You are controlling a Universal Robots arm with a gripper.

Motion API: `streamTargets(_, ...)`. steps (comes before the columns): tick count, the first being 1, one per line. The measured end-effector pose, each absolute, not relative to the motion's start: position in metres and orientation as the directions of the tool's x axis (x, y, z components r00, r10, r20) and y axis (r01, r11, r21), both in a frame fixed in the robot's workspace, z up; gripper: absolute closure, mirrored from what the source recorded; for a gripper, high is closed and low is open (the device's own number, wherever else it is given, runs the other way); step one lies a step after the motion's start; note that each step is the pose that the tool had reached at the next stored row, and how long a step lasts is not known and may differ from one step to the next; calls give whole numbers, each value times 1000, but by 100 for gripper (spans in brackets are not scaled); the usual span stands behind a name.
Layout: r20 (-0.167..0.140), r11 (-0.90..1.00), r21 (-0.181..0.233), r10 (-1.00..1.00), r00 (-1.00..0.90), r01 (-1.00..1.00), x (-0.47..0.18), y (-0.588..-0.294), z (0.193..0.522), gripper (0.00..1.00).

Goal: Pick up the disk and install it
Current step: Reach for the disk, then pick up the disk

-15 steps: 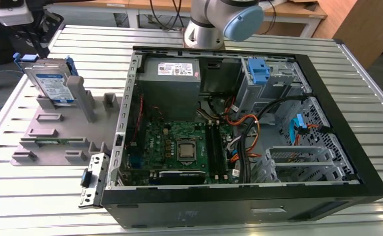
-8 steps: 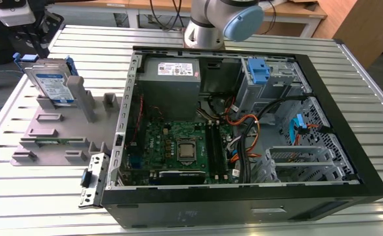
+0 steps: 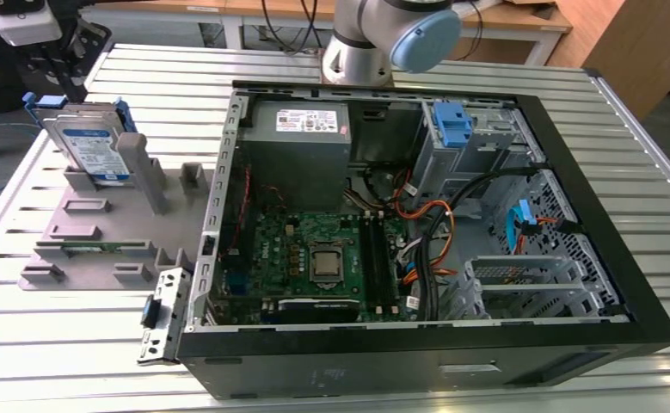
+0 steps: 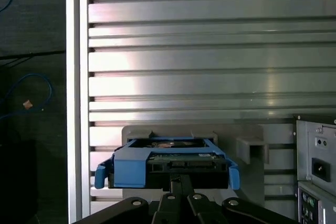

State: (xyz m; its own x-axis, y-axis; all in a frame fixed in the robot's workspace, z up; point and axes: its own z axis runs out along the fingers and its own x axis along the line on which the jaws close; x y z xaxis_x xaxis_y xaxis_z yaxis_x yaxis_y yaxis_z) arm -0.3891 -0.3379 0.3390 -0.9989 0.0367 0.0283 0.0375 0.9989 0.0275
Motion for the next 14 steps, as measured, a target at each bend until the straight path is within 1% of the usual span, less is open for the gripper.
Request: streamTargets(14, 28, 999, 28, 36, -999, 37, -389, -338, 343, 89)
